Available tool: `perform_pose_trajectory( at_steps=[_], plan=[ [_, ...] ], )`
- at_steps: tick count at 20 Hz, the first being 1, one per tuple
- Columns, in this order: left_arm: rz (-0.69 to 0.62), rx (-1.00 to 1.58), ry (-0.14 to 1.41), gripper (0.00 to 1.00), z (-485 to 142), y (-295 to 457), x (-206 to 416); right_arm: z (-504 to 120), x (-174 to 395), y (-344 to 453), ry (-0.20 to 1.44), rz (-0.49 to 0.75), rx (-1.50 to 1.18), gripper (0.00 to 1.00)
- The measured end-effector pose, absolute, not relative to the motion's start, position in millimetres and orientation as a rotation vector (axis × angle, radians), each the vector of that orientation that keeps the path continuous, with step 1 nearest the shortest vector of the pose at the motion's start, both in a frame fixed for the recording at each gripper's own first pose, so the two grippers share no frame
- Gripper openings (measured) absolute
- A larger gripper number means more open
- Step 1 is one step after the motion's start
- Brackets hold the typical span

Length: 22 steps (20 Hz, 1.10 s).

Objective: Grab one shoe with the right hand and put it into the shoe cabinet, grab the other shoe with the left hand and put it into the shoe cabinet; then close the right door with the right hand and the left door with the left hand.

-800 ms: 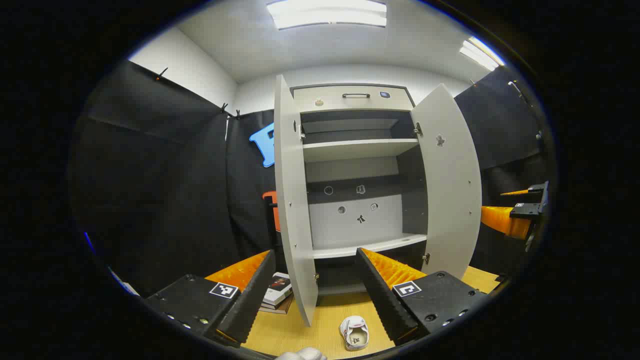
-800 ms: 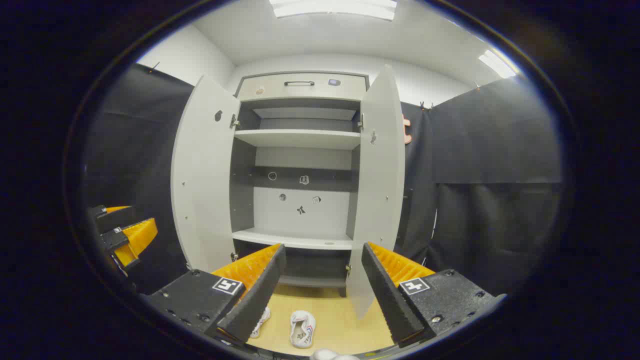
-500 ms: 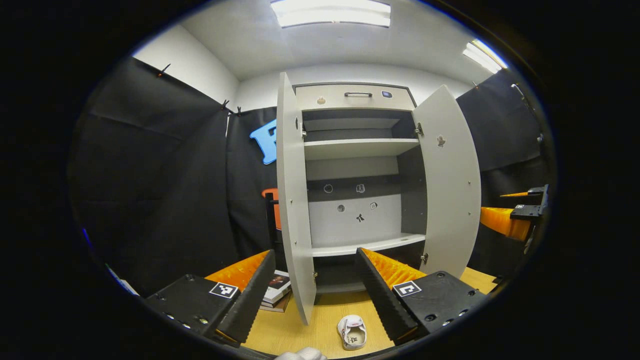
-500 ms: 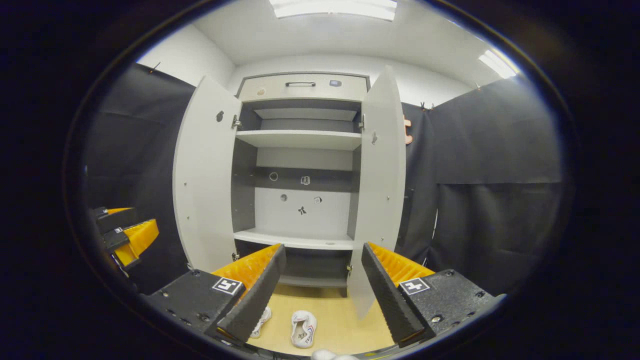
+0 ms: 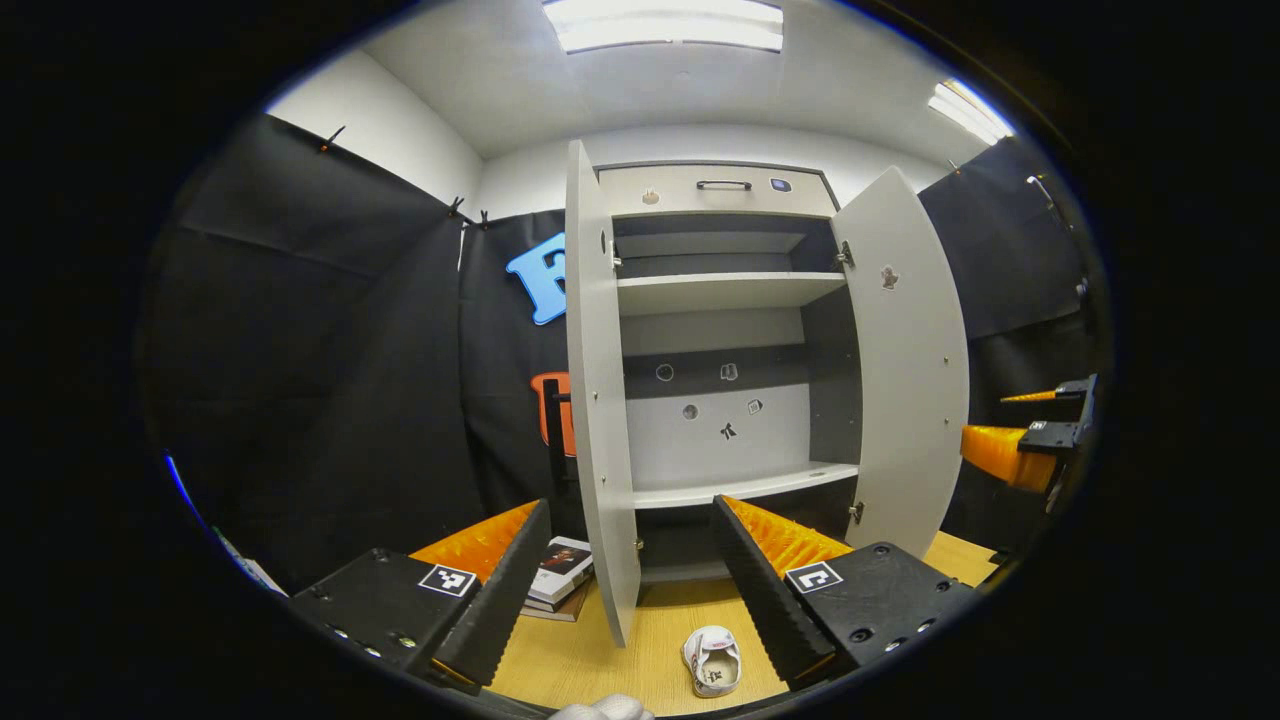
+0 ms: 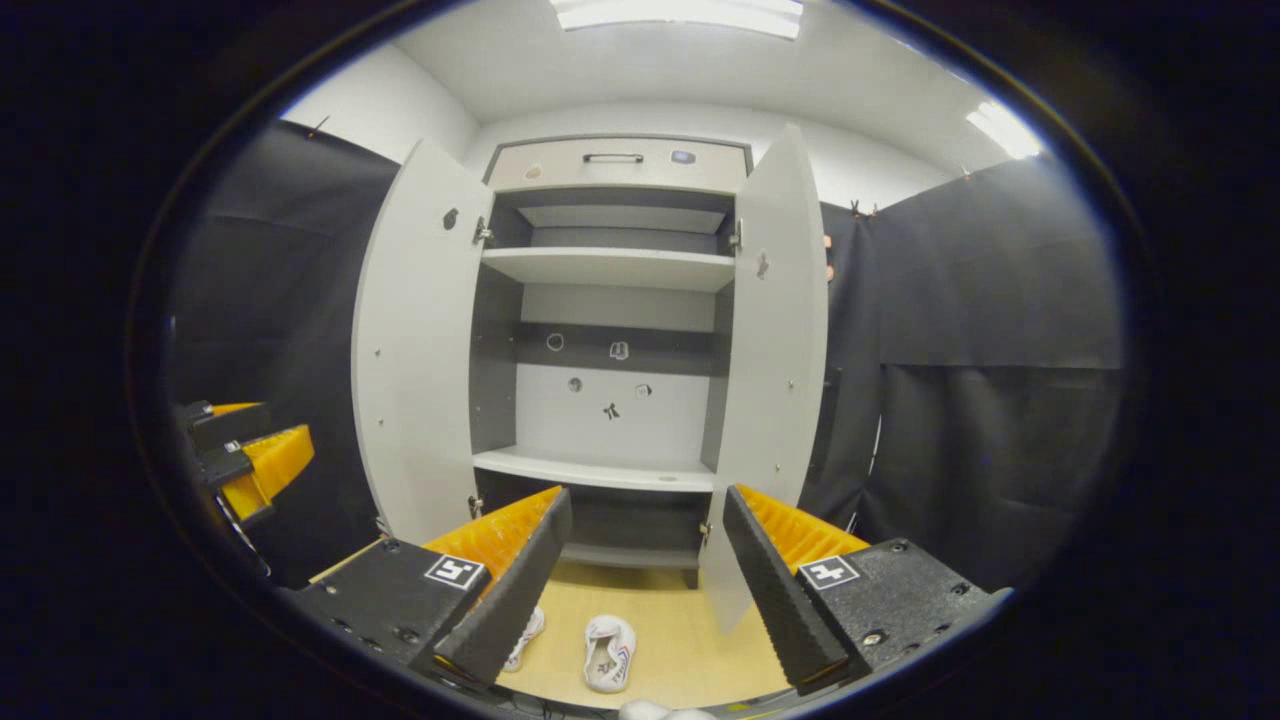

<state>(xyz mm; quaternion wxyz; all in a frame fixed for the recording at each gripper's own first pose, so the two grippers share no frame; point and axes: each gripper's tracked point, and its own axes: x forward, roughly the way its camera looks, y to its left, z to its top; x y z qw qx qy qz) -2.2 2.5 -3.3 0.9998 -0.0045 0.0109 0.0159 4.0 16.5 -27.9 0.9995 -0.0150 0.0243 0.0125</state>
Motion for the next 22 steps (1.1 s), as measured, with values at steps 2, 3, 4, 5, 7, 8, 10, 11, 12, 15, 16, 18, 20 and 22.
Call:
perform_pose_trajectory(
  at_steps=[2,3,4,5,7,8,10,11,12,15,16,18,20,22],
  plan=[
    [0.035,-0.009,0.026,0.96,-4.7,3.2,-2.5,-62.3,3.7,18.0,0.126,0.04,-0.061,0.99],
    [0.037,-0.007,0.029,0.96,-4.6,3.8,-2.4,-81.1,3.1,19.1,0.166,0.049,-0.072,0.99],
    [0.041,-0.005,0.033,0.96,-5.2,4.2,-2.4,-99.9,1.9,20.2,0.21,0.057,-0.085,0.99],
    [0.046,-0.004,0.037,0.96,-6.0,5.1,-1.9,-122.2,2.8,24.0,0.253,0.068,-0.095,0.99],
    [0.052,-0.004,0.052,0.96,-10.1,5.8,-0.7,-173.5,-0.1,30.5,0.364,0.087,-0.119,0.99],
    [0.054,-0.005,0.06,0.96,-13.3,7.1,0.6,-198.3,-2.0,34.4,0.419,0.101,-0.124,0.99],
    [0.056,0.007,0.067,0.96,-20.4,9.9,2.4,-242.1,-0.3,45.8,0.507,0.126,-0.106,0.99],
    [0.059,0.014,0.072,0.96,-23.8,12.8,2.5,-262.0,1.8,53.2,0.548,0.136,-0.098,0.99],
    [0.062,0.019,0.081,0.96,-26.0,15.2,2.5,-278.9,3.8,59.2,0.575,0.147,-0.092,0.98],
    [0.069,0.026,0.105,0.96,-32.0,18.9,3.2,-328.9,20.4,74.7,0.638,0.156,-0.08,0.95],
    [0.066,0.027,0.108,0.96,-33.7,19.1,2.6,-346.1,26.4,83.0,0.668,0.164,-0.063,0.94],
    [0.073,0.035,0.119,0.96,-36.4,22.0,3.2,-375.3,49.4,93.4,0.685,0.165,-0.05,0.93],
    [0.088,0.046,0.133,0.96,-42.8,24.0,4.0,-400.3,69.5,101.3,0.717,0.161,-0.042,0.87],
    [0.099,0.051,0.146,0.96,-49.1,24.9,10.8,-421.7,92.4,99.0,0.741,0.133,-0.066,0.84]
  ],
)
